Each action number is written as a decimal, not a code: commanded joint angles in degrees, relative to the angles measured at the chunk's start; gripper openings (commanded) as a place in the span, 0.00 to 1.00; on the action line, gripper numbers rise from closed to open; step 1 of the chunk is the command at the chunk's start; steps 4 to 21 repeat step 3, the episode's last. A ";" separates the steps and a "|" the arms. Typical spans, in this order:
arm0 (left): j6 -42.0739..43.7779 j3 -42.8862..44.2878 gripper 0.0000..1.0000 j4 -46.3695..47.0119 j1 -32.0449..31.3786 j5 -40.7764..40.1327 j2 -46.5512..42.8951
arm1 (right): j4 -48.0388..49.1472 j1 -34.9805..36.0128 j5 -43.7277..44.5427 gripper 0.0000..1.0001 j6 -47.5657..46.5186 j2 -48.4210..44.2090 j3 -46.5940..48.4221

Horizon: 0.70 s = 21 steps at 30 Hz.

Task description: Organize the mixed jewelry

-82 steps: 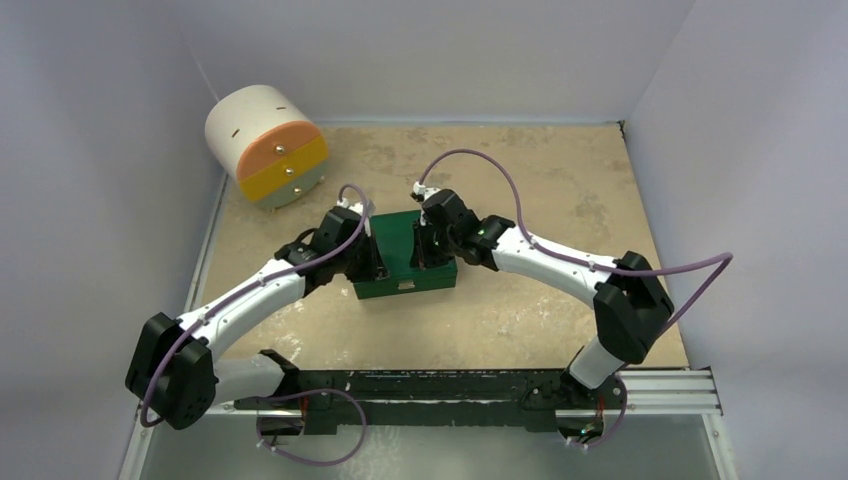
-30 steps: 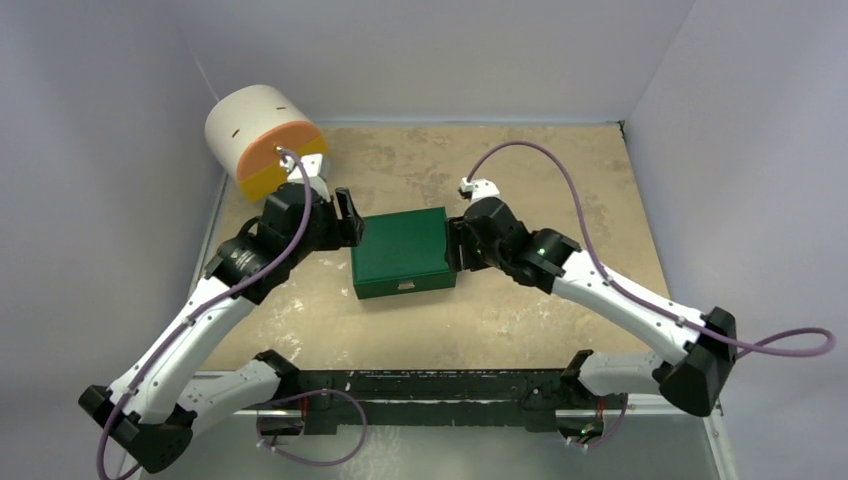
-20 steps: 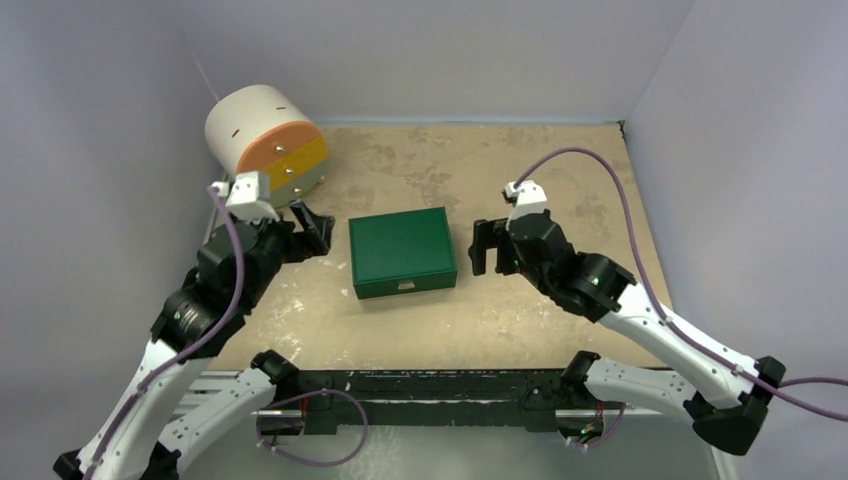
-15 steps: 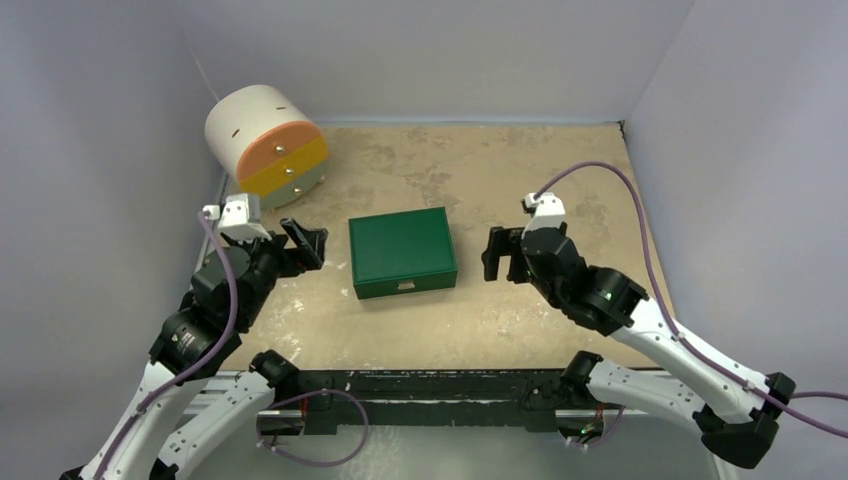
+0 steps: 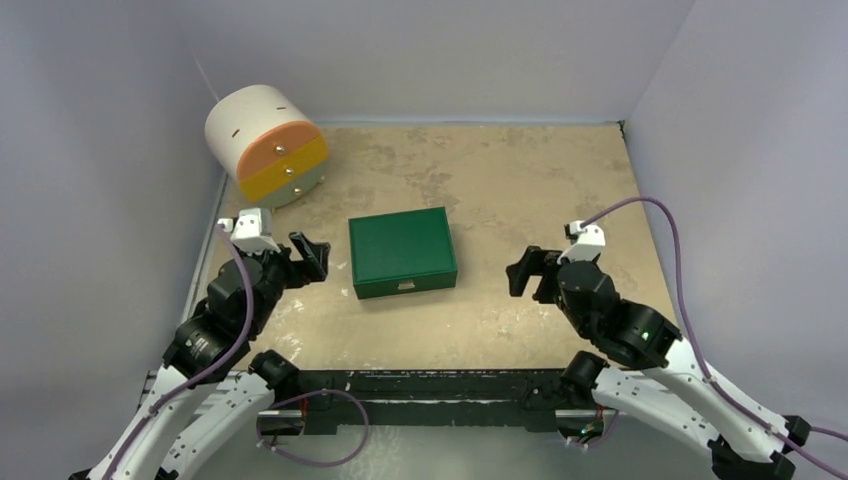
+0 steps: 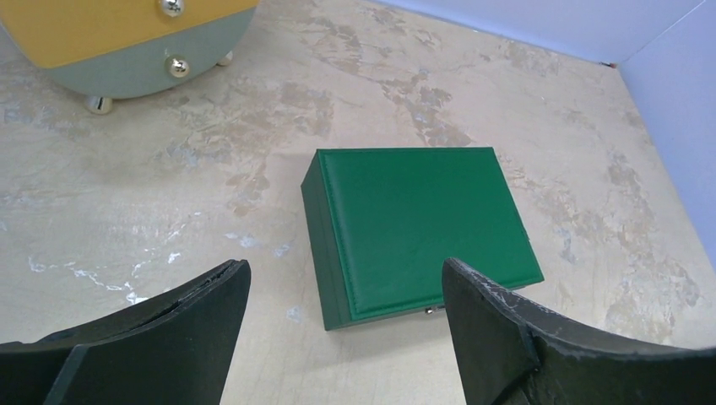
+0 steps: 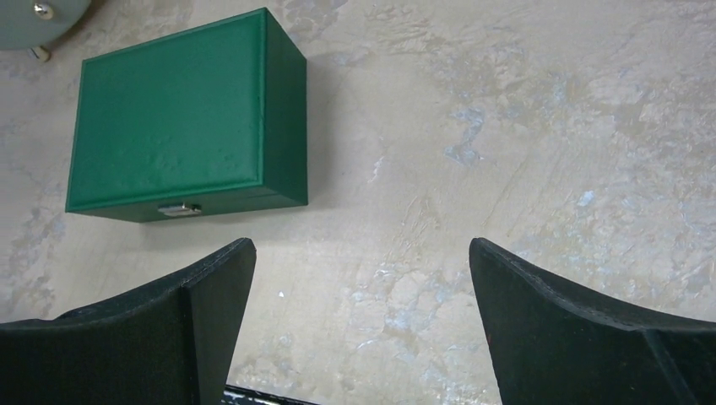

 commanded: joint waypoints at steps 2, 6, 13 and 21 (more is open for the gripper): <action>1.20 -0.59 0.84 3.40 0.01 0.66 0.49 | 0.97 0.18 2.32 0.99 0.12 -3.39 -1.18; 1.19 -0.63 0.84 3.49 -0.02 0.77 0.56 | 1.07 0.21 2.92 0.99 0.34 -3.95 -1.25; 1.19 -0.63 0.84 3.49 -0.02 0.77 0.56 | 1.07 0.21 2.92 0.99 0.34 -3.95 -1.25; 1.19 -0.63 0.84 3.49 -0.02 0.77 0.56 | 1.07 0.21 2.92 0.99 0.34 -3.95 -1.25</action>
